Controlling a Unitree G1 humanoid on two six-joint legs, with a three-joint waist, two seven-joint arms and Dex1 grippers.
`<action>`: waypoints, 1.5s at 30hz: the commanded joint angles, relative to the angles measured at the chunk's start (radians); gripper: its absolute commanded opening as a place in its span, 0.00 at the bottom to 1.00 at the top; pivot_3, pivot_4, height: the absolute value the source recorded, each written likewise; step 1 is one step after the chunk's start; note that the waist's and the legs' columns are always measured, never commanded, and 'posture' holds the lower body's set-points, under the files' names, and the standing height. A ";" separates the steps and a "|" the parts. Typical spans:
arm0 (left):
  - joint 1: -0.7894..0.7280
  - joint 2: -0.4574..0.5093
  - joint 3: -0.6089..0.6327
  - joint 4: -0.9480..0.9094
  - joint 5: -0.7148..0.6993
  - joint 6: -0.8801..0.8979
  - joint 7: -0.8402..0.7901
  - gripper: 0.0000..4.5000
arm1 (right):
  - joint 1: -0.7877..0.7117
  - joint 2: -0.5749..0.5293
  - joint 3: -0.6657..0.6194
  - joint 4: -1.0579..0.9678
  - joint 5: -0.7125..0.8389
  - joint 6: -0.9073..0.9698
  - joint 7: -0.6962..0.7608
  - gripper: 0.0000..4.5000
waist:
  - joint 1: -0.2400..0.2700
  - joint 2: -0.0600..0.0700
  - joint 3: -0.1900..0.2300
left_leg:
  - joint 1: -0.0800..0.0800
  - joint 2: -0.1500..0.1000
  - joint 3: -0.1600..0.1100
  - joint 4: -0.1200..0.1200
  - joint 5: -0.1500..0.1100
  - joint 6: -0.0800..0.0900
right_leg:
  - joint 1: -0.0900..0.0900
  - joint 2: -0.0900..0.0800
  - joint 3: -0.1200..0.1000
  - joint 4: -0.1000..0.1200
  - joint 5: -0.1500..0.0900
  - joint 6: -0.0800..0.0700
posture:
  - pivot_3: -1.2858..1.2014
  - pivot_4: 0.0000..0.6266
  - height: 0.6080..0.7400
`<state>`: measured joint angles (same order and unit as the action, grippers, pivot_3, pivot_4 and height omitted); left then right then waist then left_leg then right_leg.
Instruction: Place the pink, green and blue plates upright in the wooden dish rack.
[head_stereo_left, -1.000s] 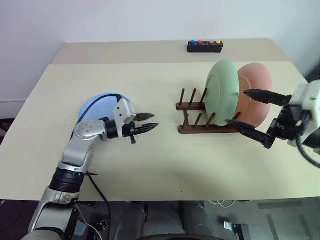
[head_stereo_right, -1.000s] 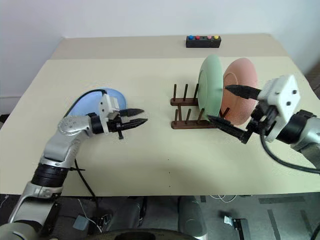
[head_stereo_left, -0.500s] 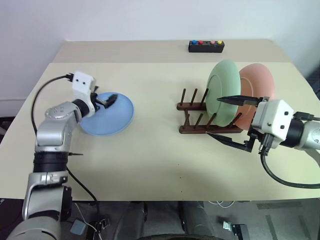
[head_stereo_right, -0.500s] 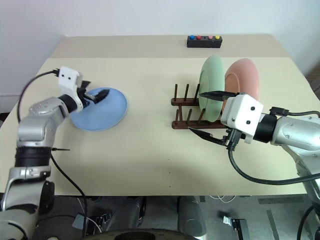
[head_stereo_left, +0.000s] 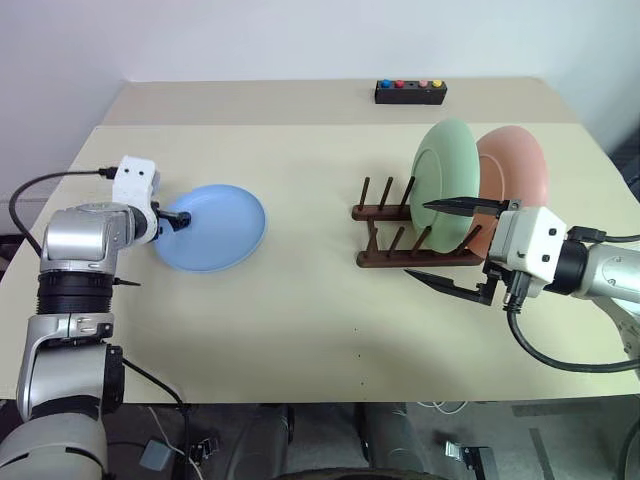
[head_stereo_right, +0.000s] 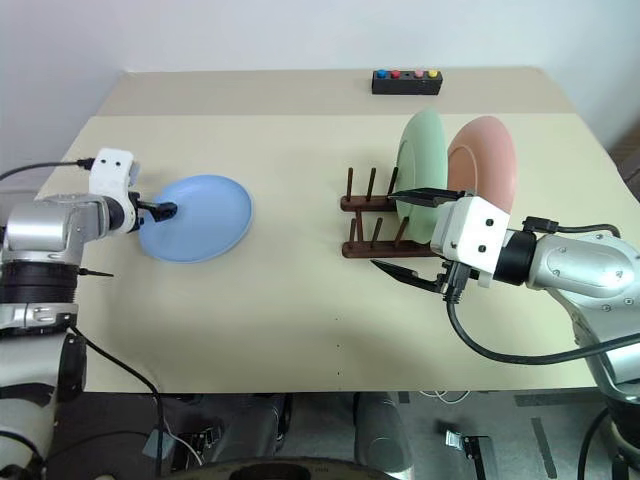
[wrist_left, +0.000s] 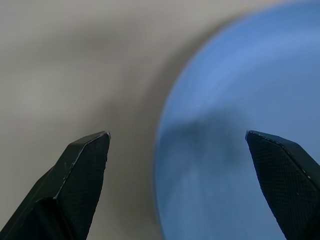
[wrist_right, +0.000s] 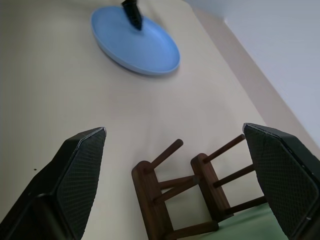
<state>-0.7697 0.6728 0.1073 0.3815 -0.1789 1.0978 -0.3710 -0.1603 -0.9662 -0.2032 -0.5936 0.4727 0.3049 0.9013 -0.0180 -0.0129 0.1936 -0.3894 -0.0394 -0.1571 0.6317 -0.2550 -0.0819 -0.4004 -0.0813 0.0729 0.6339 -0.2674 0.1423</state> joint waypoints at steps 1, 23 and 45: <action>-0.028 0.013 0.011 0.025 0.002 0.019 -0.008 0.99 | -0.008 0.008 -0.013 -0.016 -0.009 -0.018 0.000 1.00 | 0.000 0.000 0.000 | 0.000 0.000 0.000 0.000 0.000 0.000 | 0.000 0.000 0.000 0.000 0.000 0.000 | 0.52 0.24 1.00; -0.030 -0.197 0.324 -0.327 -0.276 -0.148 -0.009 0.01 | -0.130 0.031 0.061 0.056 -0.168 -0.117 -0.026 1.00 | 0.003 -0.001 -0.001 | -0.001 0.000 -0.001 0.001 0.001 -0.002 | 0.000 0.000 0.000 0.001 0.000 0.000 | 0.52 0.24 1.00; -0.277 -0.557 0.209 -0.633 -0.328 0.025 0.415 0.01 | -0.476 0.235 0.436 0.291 -0.839 -0.365 -0.244 1.00 | 0.001 -0.001 0.000 | -0.002 0.000 -0.001 0.000 0.004 -0.007 | -0.004 0.000 0.000 0.002 0.001 -0.001 | 0.52 0.24 1.00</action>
<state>-1.0151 0.1177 0.3231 -0.2009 -0.4878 1.1164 0.0304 -0.6115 -0.7377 0.2362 -0.2993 -0.3394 -0.0401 0.6786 -0.0171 -0.0143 0.1932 -0.3918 -0.0397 -0.1577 0.6321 -0.2510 -0.0890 -0.4042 -0.0816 0.0729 0.6355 -0.2663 0.1413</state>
